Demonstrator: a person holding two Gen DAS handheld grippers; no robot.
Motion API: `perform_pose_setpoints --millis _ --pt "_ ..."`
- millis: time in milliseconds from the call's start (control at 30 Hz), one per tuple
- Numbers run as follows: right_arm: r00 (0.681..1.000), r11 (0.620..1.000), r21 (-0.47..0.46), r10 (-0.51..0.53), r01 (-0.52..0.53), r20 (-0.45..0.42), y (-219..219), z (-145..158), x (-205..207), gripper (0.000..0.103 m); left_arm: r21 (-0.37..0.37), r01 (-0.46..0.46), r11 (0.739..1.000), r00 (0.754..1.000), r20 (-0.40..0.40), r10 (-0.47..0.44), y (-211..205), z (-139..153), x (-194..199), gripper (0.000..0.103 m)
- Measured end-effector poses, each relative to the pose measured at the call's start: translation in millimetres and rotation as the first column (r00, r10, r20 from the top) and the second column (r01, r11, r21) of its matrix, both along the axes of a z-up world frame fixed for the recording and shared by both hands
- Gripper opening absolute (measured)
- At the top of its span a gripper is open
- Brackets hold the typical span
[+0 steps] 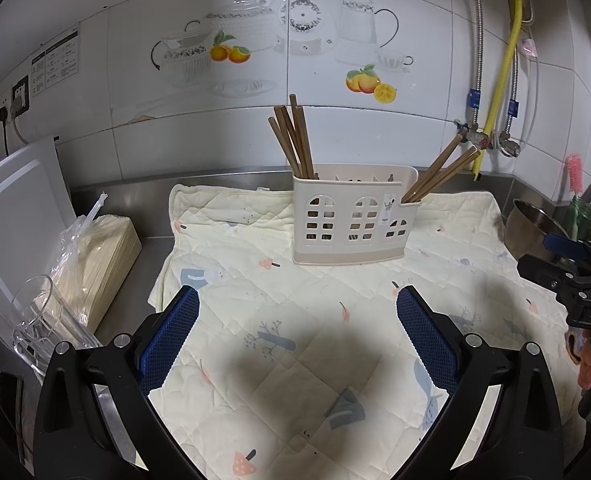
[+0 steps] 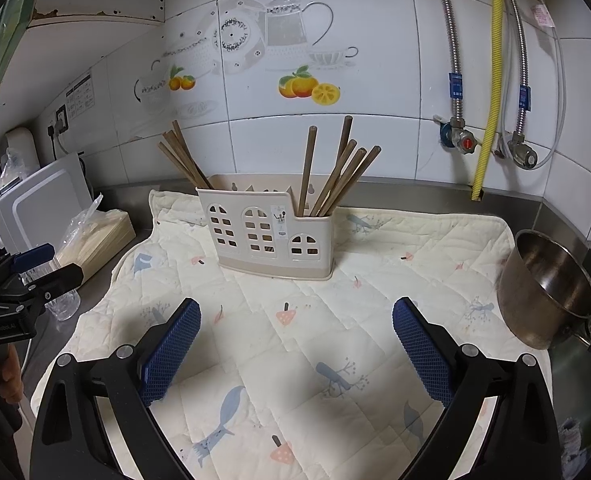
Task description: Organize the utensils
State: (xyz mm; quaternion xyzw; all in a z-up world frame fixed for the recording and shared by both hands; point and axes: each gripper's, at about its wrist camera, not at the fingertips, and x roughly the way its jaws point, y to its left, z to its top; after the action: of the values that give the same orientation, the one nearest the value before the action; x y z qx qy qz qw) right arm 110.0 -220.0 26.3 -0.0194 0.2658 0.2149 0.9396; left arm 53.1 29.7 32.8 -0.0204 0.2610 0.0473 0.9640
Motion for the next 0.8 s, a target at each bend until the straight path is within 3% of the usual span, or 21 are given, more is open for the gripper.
perform_pose_setpoints --millis 800 --pt "1.0 1.0 -0.002 0.002 -0.002 -0.005 0.8 -4.1 -1.1 0.094 -0.004 -0.004 1.0 1.0 -0.006 0.004 -0.7 -3.1 0.1 0.098"
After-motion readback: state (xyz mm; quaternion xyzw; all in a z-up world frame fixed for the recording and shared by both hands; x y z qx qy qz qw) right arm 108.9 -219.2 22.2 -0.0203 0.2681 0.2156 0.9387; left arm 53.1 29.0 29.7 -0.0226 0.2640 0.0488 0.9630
